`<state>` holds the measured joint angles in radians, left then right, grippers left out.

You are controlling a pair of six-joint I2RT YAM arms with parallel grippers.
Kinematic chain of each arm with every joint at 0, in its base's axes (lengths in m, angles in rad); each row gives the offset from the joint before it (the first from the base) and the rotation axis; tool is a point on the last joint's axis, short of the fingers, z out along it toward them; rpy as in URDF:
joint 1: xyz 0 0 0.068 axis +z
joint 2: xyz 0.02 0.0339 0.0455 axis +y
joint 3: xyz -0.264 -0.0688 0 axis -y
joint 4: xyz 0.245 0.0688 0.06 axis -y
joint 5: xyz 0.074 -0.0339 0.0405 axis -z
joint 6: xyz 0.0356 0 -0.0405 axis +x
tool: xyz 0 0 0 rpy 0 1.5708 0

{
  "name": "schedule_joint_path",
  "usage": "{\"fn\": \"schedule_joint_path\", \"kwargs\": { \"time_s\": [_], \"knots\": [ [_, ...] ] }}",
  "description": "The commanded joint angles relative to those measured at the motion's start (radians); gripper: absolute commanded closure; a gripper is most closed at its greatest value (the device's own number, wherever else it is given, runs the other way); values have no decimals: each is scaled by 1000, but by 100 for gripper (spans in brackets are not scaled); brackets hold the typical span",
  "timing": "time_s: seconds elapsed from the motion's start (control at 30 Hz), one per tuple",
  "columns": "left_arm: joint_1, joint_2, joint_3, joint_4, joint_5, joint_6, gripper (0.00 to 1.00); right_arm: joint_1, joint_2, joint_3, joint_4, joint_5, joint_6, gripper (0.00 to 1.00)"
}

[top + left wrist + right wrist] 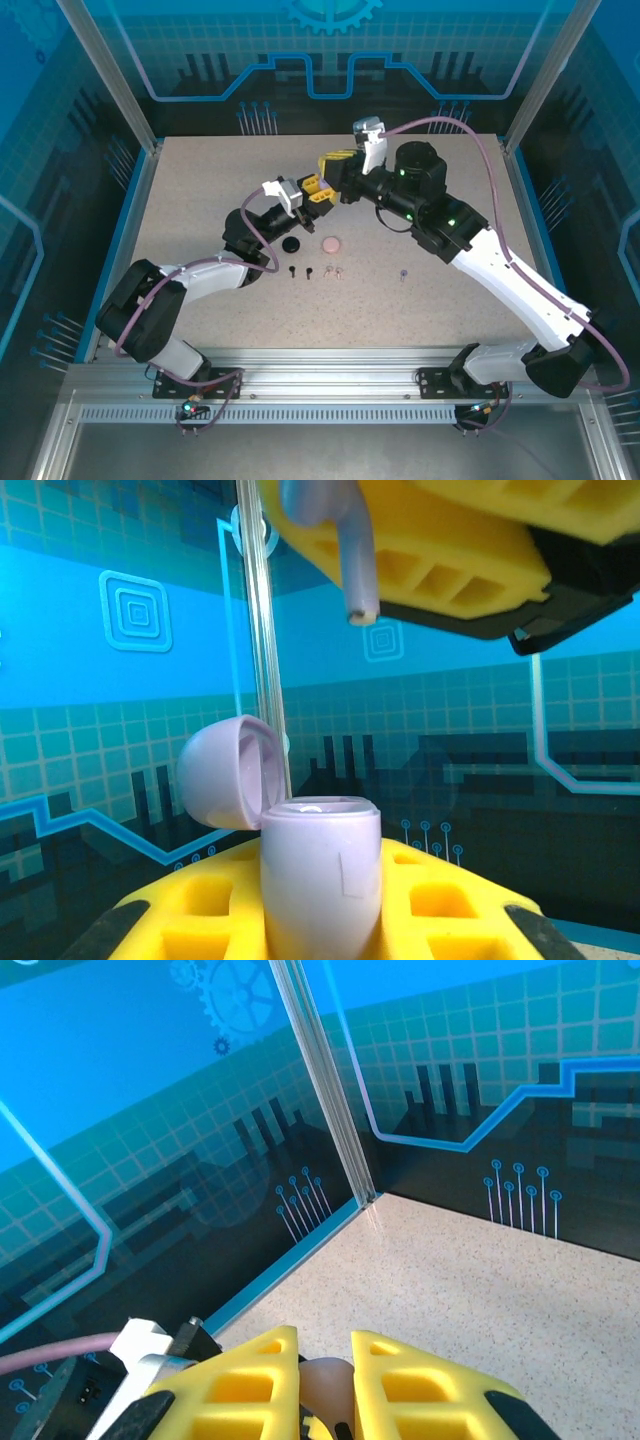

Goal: Insert wireless bluetooth earbuds into charging case

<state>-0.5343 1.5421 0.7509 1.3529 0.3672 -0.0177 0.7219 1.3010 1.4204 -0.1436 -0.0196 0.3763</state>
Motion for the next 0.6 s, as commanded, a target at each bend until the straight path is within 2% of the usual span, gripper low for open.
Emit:
{"fn": "schedule_joint_path", "kwargs": {
  "time_s": [0.0, 0.57],
  "knots": [
    [-6, -5, 29, 46, 21, 25, 100, 12, -20, -31, 51, -10, -16, 85],
    [-9, -22, 25, 46, 19, 24, 100, 0, -62, -111, 88, 24, -3, 85]
  ]
}}
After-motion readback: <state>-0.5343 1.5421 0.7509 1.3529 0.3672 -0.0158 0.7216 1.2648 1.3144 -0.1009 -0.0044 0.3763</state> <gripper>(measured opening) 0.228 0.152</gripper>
